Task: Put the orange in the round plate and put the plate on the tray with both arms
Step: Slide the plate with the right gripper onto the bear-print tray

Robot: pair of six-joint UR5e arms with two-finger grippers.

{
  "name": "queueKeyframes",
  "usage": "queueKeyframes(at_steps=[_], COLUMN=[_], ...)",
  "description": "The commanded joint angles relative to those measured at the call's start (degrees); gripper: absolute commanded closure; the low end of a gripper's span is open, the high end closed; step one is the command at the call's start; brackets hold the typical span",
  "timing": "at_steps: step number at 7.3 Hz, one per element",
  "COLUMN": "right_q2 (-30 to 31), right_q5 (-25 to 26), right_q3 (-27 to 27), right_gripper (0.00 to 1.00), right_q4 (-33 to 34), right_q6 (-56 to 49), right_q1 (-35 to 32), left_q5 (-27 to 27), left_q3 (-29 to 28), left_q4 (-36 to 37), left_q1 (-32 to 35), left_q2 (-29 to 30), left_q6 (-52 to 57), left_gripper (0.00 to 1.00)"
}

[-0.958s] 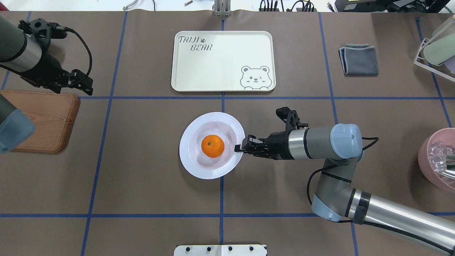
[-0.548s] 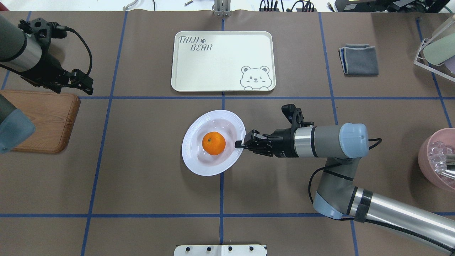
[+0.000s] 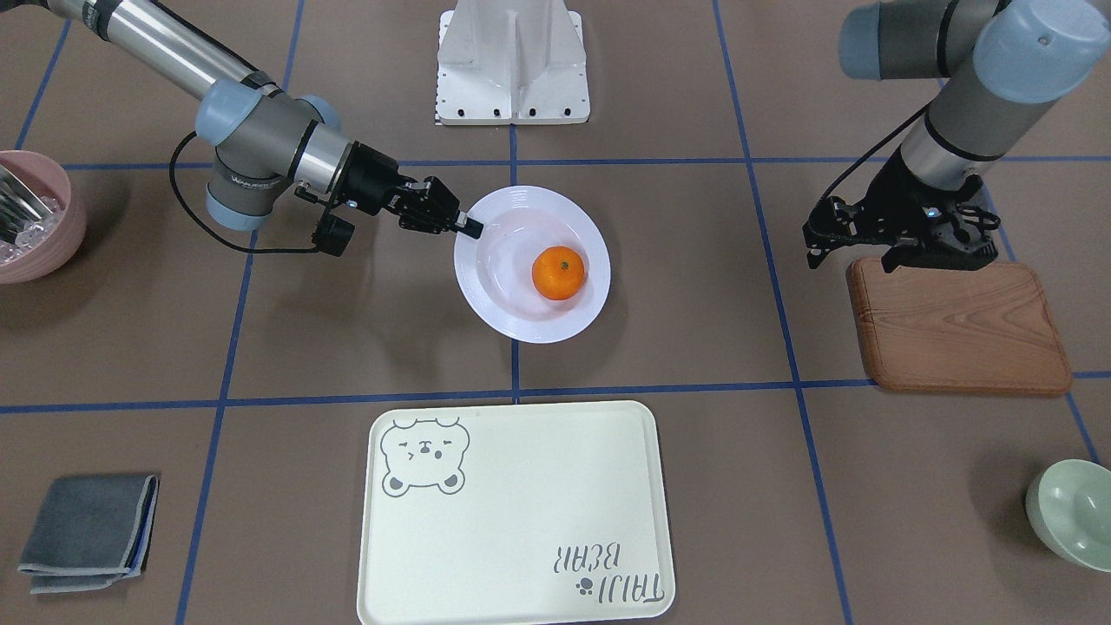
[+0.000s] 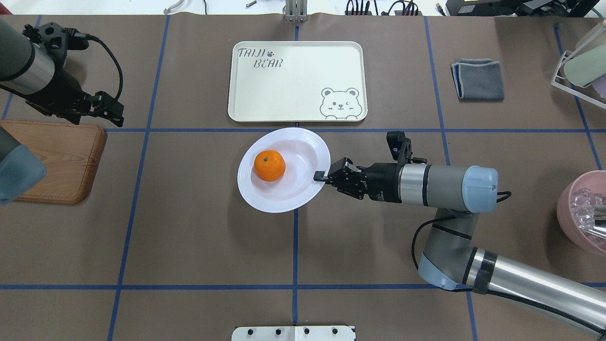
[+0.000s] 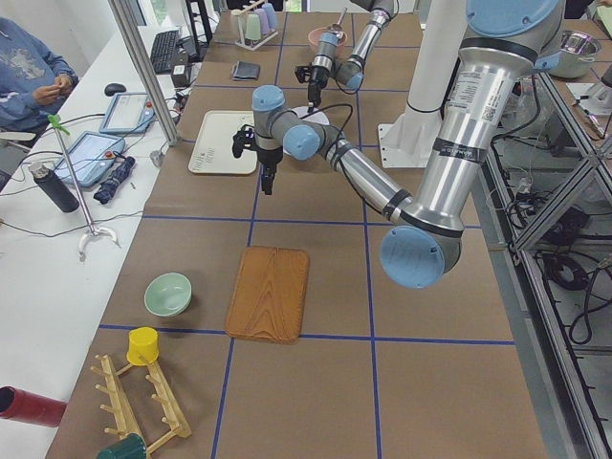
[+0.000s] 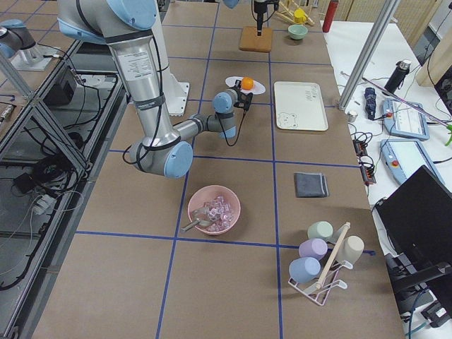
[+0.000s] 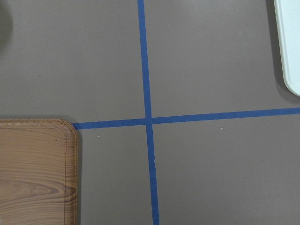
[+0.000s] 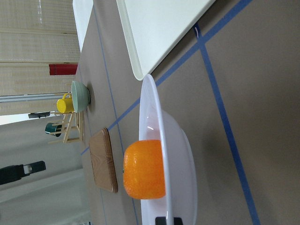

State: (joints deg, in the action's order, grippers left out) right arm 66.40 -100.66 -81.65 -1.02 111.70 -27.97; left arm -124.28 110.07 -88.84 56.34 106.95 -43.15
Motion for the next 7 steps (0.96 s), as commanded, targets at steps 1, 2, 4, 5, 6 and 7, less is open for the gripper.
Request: queueKeyframes(at_steps=[1, 2, 4, 5, 6, 7], right_q2=[-0.8, -3.5, -8.2, -9.4, -10.5, -11.9], right_q5=[7.4, 12.7, 19.3, 22.8, 23.0, 23.1], right_q3=[0.2, 3.3, 10.8, 13.2, 15.4, 17.6], right_gripper=[1.00, 1.00, 1.00, 1.00, 1.00, 1.00], right_q4=[-0.3, -0.3, 0.1, 0.4, 0.5, 1.5], right_q6=[2.9, 4.9, 6.3, 7.8, 9.1, 10.3], right_q1=[-0.1, 0.1, -0.5, -0.8, -2.2, -3.7], left_q5=[0.0, 0.0, 0.1, 0.1, 0.2, 0.3], left_q3=[0.6, 1.2, 3.4, 4.6, 4.7, 4.6], left_q4=[0.2, 0.2, 2.9, 4.3, 4.3, 4.3], left_q1=[0.2, 0.4, 1.1, 1.1, 1.2, 1.3], left_q2=[-0.2, -0.4, -0.3, -0.3, -0.4, -0.4], left_q6=[0.0, 0.0, 0.0, 0.1, 0.1, 0.1], left_gripper=[0.02, 0.02, 0.02, 0.02, 0.02, 0.02])
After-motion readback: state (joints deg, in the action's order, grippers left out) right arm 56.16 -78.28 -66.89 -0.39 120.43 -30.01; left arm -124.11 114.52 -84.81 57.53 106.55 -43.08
